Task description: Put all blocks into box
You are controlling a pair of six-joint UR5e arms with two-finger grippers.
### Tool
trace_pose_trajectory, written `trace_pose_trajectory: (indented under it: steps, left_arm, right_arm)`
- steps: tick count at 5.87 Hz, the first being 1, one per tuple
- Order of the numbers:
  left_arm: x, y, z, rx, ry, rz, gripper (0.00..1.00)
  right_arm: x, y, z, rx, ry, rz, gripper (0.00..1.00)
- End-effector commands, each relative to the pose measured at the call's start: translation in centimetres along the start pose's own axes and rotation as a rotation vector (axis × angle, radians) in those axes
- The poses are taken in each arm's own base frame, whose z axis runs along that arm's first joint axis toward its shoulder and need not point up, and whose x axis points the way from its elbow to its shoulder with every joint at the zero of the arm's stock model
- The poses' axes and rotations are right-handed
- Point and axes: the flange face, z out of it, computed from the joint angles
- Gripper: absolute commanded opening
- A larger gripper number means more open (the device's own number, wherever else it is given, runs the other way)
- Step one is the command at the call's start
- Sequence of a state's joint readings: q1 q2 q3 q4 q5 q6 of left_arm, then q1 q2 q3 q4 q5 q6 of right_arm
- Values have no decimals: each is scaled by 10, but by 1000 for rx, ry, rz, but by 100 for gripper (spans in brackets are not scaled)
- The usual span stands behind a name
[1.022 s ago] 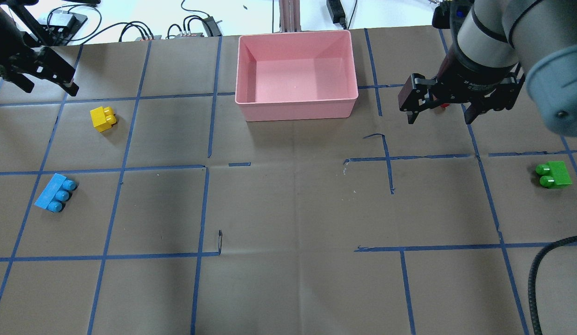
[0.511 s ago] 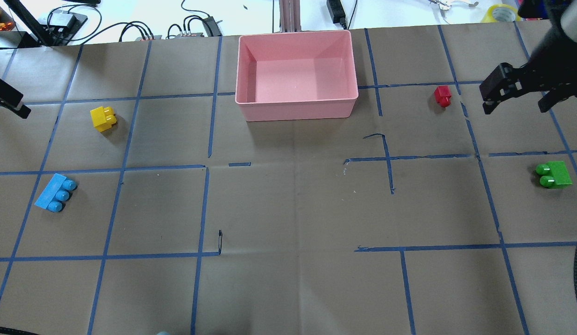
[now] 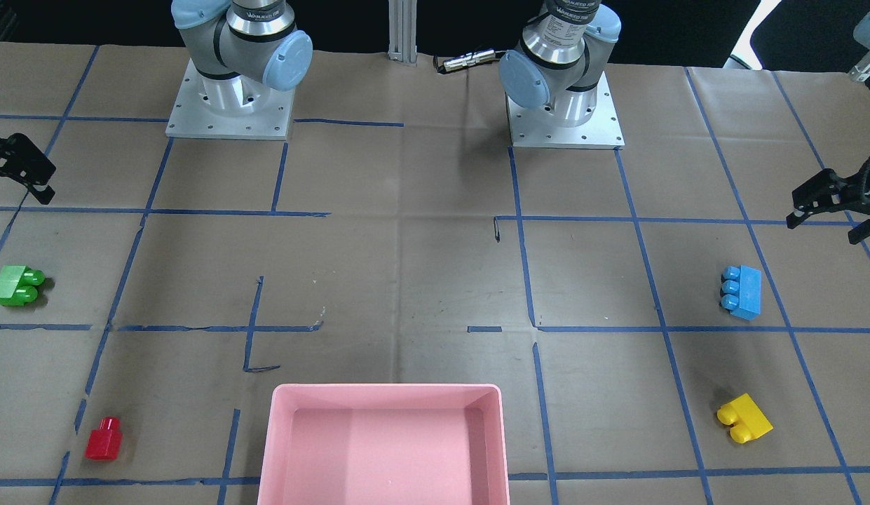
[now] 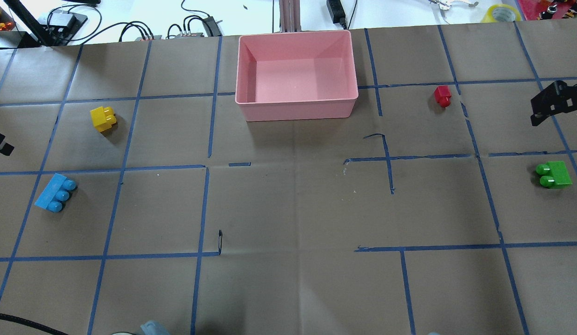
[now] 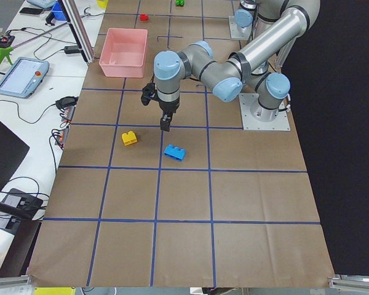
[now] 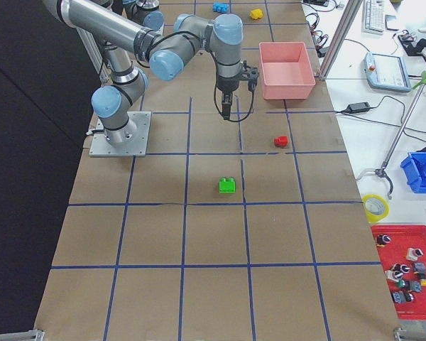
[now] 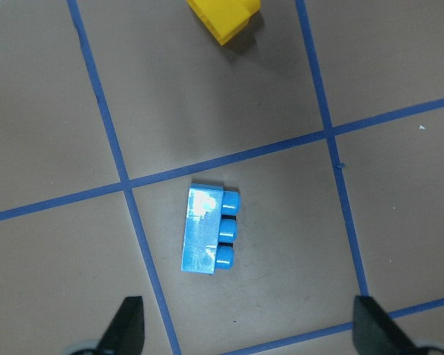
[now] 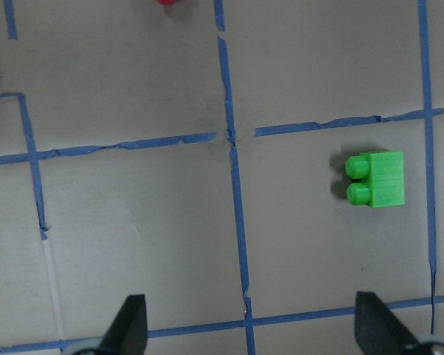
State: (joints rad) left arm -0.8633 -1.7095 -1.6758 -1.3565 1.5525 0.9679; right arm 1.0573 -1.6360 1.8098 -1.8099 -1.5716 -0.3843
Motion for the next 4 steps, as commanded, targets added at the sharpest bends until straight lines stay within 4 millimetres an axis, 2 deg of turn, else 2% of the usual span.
trace_pose_trajectory:
  steps: [1,2,3,4]
  left_arm:
    - [-1,4,64,-11,11,2,100]
    - [-4,2,101,5,-13,11,100]
    - [-13,-4,125,5,-15,25,100]
    - [-21,-12,145,-1,-3,25,100]
  right_arm:
    - [12,0,88,-159,-41,19,100]
    - [61,-12,101,-80,11,88,100]
    - [85,-24,105,-4,55,77,100]
    - [93,-32,134,-28,44,76,100]
